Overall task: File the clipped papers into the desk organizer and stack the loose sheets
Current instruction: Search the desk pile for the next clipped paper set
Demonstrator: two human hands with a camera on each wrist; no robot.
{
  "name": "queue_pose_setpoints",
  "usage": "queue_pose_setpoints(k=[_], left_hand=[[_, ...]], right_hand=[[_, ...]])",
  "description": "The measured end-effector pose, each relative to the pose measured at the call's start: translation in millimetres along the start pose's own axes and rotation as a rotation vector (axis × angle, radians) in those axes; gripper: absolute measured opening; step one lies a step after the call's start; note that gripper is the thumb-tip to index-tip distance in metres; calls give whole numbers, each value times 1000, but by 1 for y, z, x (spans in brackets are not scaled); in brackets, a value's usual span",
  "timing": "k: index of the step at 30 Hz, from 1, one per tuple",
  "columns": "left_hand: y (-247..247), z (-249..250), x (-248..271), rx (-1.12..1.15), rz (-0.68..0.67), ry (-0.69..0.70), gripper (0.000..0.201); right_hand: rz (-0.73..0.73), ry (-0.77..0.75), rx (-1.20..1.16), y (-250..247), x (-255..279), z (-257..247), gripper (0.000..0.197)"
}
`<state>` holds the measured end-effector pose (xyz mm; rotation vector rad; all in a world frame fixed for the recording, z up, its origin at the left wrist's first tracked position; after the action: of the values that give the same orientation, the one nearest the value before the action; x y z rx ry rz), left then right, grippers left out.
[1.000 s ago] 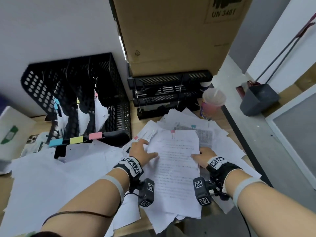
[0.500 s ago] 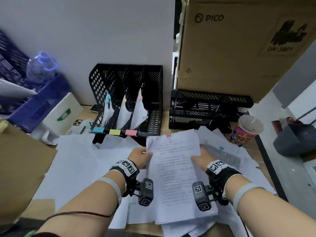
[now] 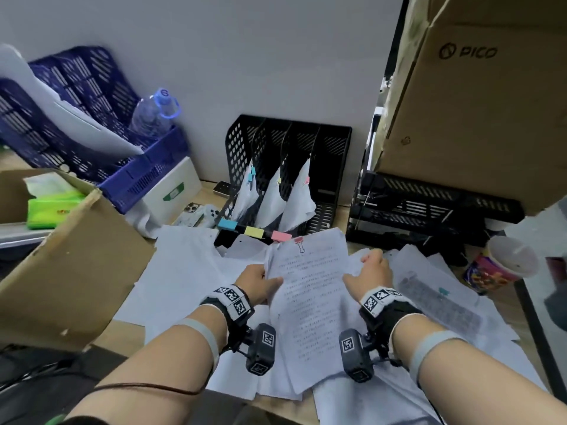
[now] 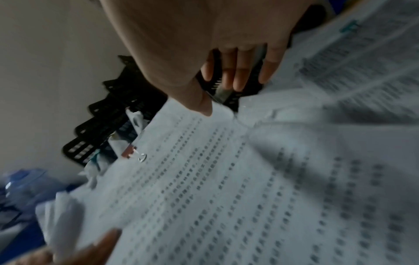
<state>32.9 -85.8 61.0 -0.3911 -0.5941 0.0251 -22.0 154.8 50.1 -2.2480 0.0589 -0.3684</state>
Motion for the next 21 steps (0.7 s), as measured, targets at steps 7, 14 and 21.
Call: queue_pose_setpoints(k=[7,14,21], left_hand=[[2,72,4,3,-47,297,15],[12,127,-3,72,-216,453,31],[4,113,-58,-446,-33,380,40]], right_hand=[[-501,-208,5,10,42,-64,104],[-121,-106,207,-25,29,-89,39],[-13,-28,10,-55,21,-96,19]])
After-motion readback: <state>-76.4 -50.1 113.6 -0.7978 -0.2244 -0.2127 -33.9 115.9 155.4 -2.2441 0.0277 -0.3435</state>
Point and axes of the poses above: each hand's wrist, its own x-axis away from the middle knuckle, its own y-axis out of the palm, z = x × y, the point moved 2 cm from there along -x, towards the middle knuckle, and after that the axes turned 1 degree about -x, right-handed, at the moved point
